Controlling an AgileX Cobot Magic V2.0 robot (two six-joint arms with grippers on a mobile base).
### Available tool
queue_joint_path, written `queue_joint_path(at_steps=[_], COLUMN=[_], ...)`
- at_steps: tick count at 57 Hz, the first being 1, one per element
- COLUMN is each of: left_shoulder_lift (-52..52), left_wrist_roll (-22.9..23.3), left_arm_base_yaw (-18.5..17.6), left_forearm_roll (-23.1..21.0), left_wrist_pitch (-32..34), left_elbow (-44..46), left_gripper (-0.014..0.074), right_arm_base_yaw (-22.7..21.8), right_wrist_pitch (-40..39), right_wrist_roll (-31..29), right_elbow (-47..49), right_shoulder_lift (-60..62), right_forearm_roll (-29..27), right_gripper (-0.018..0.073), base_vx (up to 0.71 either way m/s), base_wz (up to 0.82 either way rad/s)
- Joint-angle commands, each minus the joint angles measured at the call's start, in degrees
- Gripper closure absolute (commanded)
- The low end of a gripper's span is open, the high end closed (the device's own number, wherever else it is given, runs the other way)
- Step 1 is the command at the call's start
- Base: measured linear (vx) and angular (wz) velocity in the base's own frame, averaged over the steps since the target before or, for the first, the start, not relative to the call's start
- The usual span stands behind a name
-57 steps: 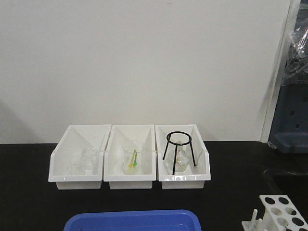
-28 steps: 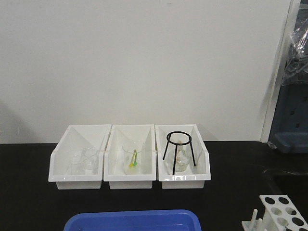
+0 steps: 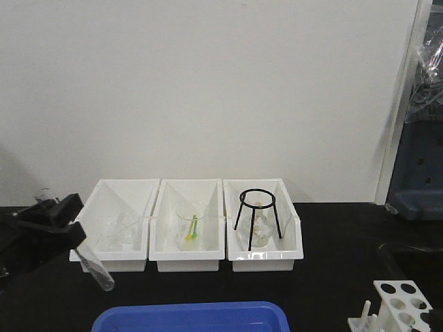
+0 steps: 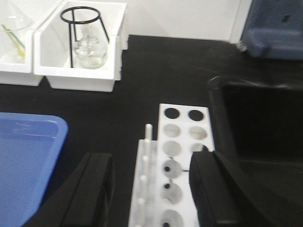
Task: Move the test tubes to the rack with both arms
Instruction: 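Lift the test tube out of the beaker with the left gripper, then close the right gripper on the test tube held by the left gripper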
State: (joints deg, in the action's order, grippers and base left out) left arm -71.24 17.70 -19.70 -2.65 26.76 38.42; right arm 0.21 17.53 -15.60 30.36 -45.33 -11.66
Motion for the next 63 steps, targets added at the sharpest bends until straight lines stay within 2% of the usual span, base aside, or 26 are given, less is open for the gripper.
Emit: queue_joint_path(at_steps=[1,6,12,18,23,31,40,48,56,63], left_shoulder_lift=[-1.81,-4.91,-7.98,-9.83,-10.68,-10.67,-10.67,-10.67,-10.67,-10.67], left_wrist_roll=[3.44,4.67,7.58,10.24,10.31,13.11,18.38,21.06,27.46,31.03], left_arm_base_yaw=[-2.91,-5.21,-7.68,-9.59,-10.66,-11.54,-11.61,-11.61,-11.61,-11.61], left_forearm_roll=[0.18,0.71,2.65,2.65,2.97,4.22,7.88,10.96,16.78,20.74], left_wrist_pitch=[9.49,13.20,17.29,19.65,20.85,21.29,21.29,21.29,21.29,21.29], left_elbow=[2.12,2.12,2.12,2.12,2.12,2.12,2.12,2.12,2.12,2.12], left_gripper=[0.0480,0.0480,0.0478,0.0475,0.0472,0.0469,0.0466,0.0465,0.0465,0.0465], right_arm_base_yaw=[-0.17,-0.17,1.68,8.18,15.03,24.73,31.57,33.89,33.94,33.94], right_wrist_pitch=[-1.41,0.64,1.99,2.16,-0.01,-3.29,-2.91,-0.10,4.00,5.14], right_wrist_roll=[-8.86,-21.32,-36.35,-48.99,-55.88,-56.16,-56.21,-55.44,-55.34,-53.77], right_elbow=[5.24,8.12,10.47,11.69,12.56,15.82,21.63,27.05,32.37,35.52], right_shoulder_lift=[-3.84,-7.66,-10.80,-13.61,-16.18,-20.84,-26.96,-31.87,-36.07,-38.32], right_forearm_roll=[-7.46,-15.43,-28.28,-37.95,-41.13,-42.08,-40.87,-39.06,-38.84,-35.93], right_gripper=[0.0125,0.0125,0.0125,0.0125,0.0125,0.0125,0.0125,0.0118,0.0116,0.0105], base_vx=[0.00,0.00,0.00,0.00,0.00,0.00,0.00,0.00,0.00,0.00], base_wz=[0.00,0.00,0.00,0.00,0.00,0.00,0.00,0.00,0.00,0.00])
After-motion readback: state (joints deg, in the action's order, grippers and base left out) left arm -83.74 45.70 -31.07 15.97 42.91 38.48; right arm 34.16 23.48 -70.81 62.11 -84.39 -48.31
